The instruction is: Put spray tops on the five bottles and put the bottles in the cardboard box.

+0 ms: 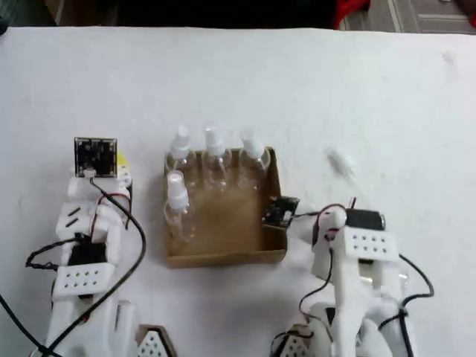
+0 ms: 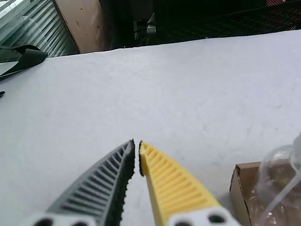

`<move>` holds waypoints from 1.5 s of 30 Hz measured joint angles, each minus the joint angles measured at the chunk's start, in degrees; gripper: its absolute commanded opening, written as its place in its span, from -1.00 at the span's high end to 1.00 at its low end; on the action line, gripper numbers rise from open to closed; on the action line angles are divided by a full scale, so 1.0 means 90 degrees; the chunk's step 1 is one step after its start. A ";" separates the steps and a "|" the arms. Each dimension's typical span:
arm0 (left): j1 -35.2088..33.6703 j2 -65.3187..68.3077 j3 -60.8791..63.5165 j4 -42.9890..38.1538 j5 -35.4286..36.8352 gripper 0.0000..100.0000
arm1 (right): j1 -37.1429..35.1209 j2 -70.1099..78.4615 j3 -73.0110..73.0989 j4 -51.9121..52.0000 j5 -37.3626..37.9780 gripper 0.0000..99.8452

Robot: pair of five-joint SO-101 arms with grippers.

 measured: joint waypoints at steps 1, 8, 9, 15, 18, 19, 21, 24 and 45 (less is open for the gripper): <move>0.0000 0.0000 0.0000 0.0000 0.0000 0.95 | 0.0078 0.0147 0.0000 -0.0098 0.0029 0.56; 0.0000 0.0000 0.0000 0.0000 0.0000 0.95 | 0.0703 0.0645 0.0000 -0.0361 0.0684 0.71; 0.0000 0.0000 0.0000 0.0000 0.0000 0.95 | 0.0781 0.0694 -0.0010 -0.0430 0.0762 0.72; 0.0000 0.0000 0.0000 0.0000 0.0000 0.95 | 0.0781 0.0703 0.0410 -0.0801 0.0879 0.97; 0.0000 0.0000 0.0000 0.0000 0.0000 0.95 | 0.0703 0.0703 0.0420 -0.1094 0.0664 0.93; 0.0000 0.0000 0.0000 0.0000 0.0000 0.95 | 0.0723 0.0703 0.0440 -0.1221 0.0518 0.96; 0.0000 0.0000 0.0000 0.0000 0.0000 0.95 | 0.0703 0.0703 0.0459 -0.1397 0.0244 0.97; 0.0000 0.0000 0.0000 0.0000 0.0000 0.95 | 0.0694 0.0703 0.0205 -0.1299 -0.0039 0.97; 0.0000 0.0000 0.0000 0.0000 0.0000 0.95 | -0.1270 -0.2081 -0.2452 0.0742 -0.3292 0.97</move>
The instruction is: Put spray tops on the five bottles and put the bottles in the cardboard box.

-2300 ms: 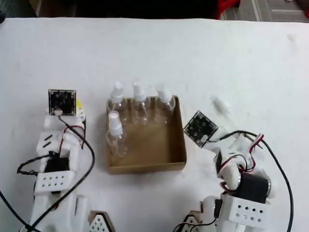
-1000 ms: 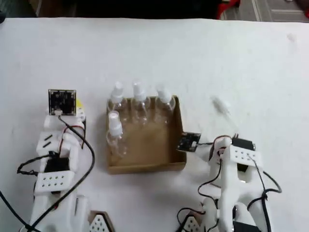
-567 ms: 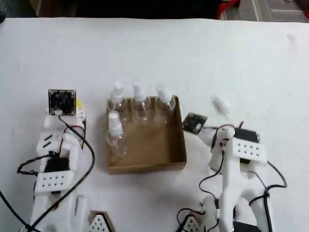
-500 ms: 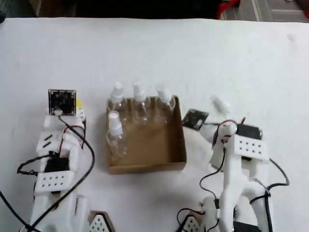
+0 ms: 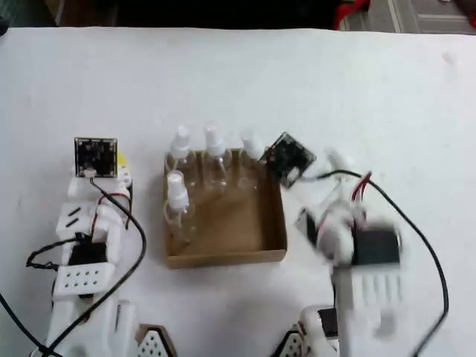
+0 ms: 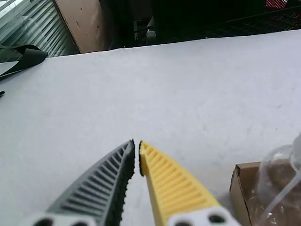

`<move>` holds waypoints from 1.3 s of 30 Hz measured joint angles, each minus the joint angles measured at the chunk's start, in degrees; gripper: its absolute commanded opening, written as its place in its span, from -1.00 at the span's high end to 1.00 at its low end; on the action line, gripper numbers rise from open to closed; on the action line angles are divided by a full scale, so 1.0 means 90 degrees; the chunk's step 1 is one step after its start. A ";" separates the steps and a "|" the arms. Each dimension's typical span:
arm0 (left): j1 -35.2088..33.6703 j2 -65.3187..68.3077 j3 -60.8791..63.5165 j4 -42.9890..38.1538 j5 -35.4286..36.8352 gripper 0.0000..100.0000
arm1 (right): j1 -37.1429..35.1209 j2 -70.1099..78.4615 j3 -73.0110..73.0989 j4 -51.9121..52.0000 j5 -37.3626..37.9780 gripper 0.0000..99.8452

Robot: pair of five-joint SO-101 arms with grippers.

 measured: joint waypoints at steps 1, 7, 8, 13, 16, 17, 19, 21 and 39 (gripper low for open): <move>0.0000 0.0000 0.0000 0.0000 0.0000 0.95 | -0.0225 -0.0440 -0.0010 -0.0088 -0.0234 0.97; 0.0000 0.0000 0.0000 0.0000 0.0000 0.95 | -0.0850 -0.1455 -0.0010 -0.0781 -0.1836 0.97; 0.0000 0.0000 0.0000 0.0000 0.0000 0.95 | -0.0850 -0.1407 -0.0010 -0.0957 -0.2188 0.97; 0.0000 0.0000 0.0000 0.0000 0.0000 0.95 | -0.1231 -0.2090 0.0137 -0.1934 -0.3575 0.97; 0.0000 0.0000 0.0000 0.0000 0.0000 0.95 | -0.1670 -0.2716 0.0860 -0.2647 -0.3790 0.97; 0.0000 0.0000 0.0000 0.0000 0.0000 0.95 | -0.1788 -0.2969 0.1231 -0.2950 -0.3810 0.97; 0.0000 0.0000 0.0000 0.0000 0.0000 0.95 | -0.1915 -0.3526 0.2159 -0.3624 -0.3839 0.97; 0.0000 0.0000 0.0000 0.0000 0.0000 0.95 | -0.1944 -0.4161 0.3214 -0.4317 -0.3858 0.97; 0.0000 0.0000 0.0000 0.0000 0.0000 0.95 | -0.2139 -0.4708 0.6017 -0.5646 -0.3849 0.97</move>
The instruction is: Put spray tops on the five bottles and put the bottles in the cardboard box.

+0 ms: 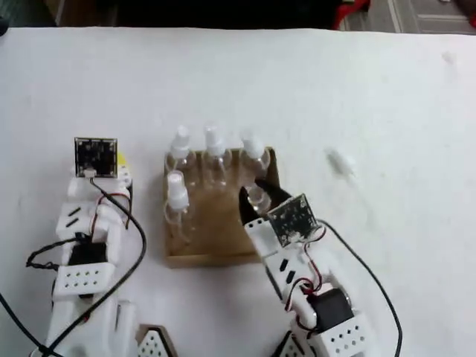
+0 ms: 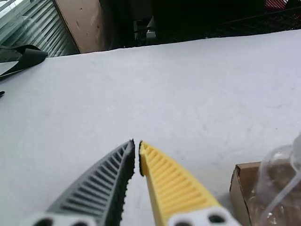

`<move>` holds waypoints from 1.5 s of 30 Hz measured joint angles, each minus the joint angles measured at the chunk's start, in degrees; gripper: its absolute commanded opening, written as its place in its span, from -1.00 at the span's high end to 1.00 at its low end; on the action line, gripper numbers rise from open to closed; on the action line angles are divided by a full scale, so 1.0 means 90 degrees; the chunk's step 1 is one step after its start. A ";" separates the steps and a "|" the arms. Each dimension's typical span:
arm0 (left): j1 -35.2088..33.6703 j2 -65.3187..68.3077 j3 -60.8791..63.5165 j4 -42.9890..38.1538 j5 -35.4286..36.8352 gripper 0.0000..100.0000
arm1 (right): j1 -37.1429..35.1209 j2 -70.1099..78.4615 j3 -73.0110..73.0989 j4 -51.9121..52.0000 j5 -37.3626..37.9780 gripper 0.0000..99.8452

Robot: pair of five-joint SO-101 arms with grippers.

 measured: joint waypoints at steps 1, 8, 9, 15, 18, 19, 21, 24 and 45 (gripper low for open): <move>0.0000 0.0000 0.0000 0.0000 0.0000 0.95 | 0.0020 0.0000 0.0029 0.0000 0.0000 0.97; 0.0000 0.0000 0.0000 0.0000 0.0000 0.95 | 0.0010 0.0000 0.0039 0.0000 0.0000 0.95; 0.0000 0.0000 0.0000 0.0000 0.0000 0.95 | 0.0000 0.0000 0.0039 0.0000 0.0000 0.92; 0.0000 0.0000 0.0000 0.0000 0.0000 0.95 | -0.0606 -0.0049 0.0293 -0.0029 0.0479 0.71; 0.0000 0.0000 0.0000 0.0000 0.0000 0.95 | -0.0772 0.0039 0.0303 -0.0029 0.0596 0.71; 0.0000 0.0000 0.0000 0.0000 0.0000 0.95 | -0.0772 0.0059 0.0303 -0.0029 0.0615 0.71; 0.0000 0.0000 0.0000 0.0000 0.0000 0.95 | -0.0752 0.0059 0.0303 -0.0029 0.0625 0.71; 0.0000 0.0000 0.0000 0.0000 0.0000 0.95 | -0.0791 0.0059 0.0303 -0.0029 0.0645 0.71; 0.0000 0.0000 0.0000 0.0000 0.0000 0.95 | -0.0186 0.0068 -0.1006 0.1006 0.0420 0.47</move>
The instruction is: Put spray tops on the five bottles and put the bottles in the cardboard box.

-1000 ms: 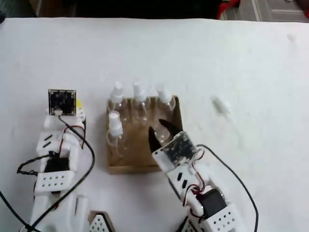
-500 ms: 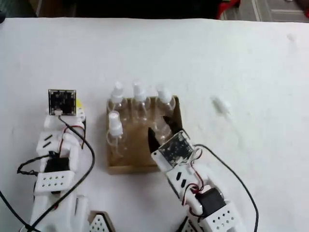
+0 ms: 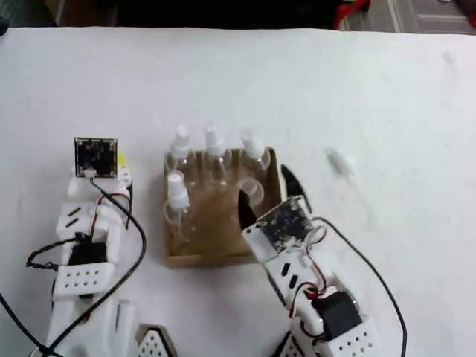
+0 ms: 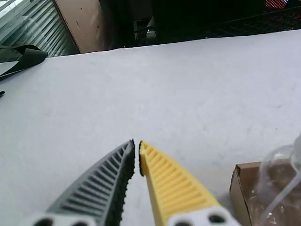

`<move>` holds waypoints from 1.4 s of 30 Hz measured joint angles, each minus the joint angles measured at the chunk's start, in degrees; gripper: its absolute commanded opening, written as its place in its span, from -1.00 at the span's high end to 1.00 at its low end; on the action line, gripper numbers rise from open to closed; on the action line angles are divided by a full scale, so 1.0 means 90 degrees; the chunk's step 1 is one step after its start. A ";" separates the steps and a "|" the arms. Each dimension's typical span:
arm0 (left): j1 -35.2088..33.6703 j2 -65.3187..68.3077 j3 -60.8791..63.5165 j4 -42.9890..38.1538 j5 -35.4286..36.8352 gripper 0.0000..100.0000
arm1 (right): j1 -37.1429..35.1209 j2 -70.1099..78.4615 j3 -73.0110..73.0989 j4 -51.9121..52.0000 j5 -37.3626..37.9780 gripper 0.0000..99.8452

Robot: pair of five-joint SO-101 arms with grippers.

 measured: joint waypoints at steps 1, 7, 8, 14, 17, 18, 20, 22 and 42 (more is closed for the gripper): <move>0.0000 0.0000 0.0000 0.0000 0.0000 0.95 | 0.0156 0.0000 -0.0234 0.0137 -0.0137 0.47; 0.0000 0.0000 0.0000 0.0000 0.0000 0.95 | 0.1436 0.0244 -0.2422 0.1582 -0.0527 0.47; 0.0000 0.0000 0.0000 0.0000 0.0000 0.95 | 0.1504 0.0430 -0.2755 0.1778 -0.0527 0.47; 0.0000 0.0000 0.0000 0.0000 0.0000 0.95 | 0.2090 0.2510 -0.4386 0.2618 -0.0293 0.47; 0.0000 0.0000 0.0000 0.0000 0.0000 0.95 | 0.2755 0.3868 -0.5265 0.2794 -0.0205 0.47; 0.0000 0.0000 0.0000 0.0000 0.0000 0.95 | 0.2960 0.4357 -0.5568 0.2833 -0.0137 0.49; 0.0000 0.0000 0.0000 0.0000 0.0000 0.95 | 0.3292 0.5343 -0.6144 0.2979 0.0215 0.55; 0.0000 0.0000 0.0000 0.0000 0.0000 0.95 | 0.3438 0.6339 -0.6681 0.3136 0.0713 0.57; 0.0000 0.0000 0.0000 0.0000 0.0000 0.95 | 0.3800 1.6293 -1.4720 0.6222 0.2462 0.50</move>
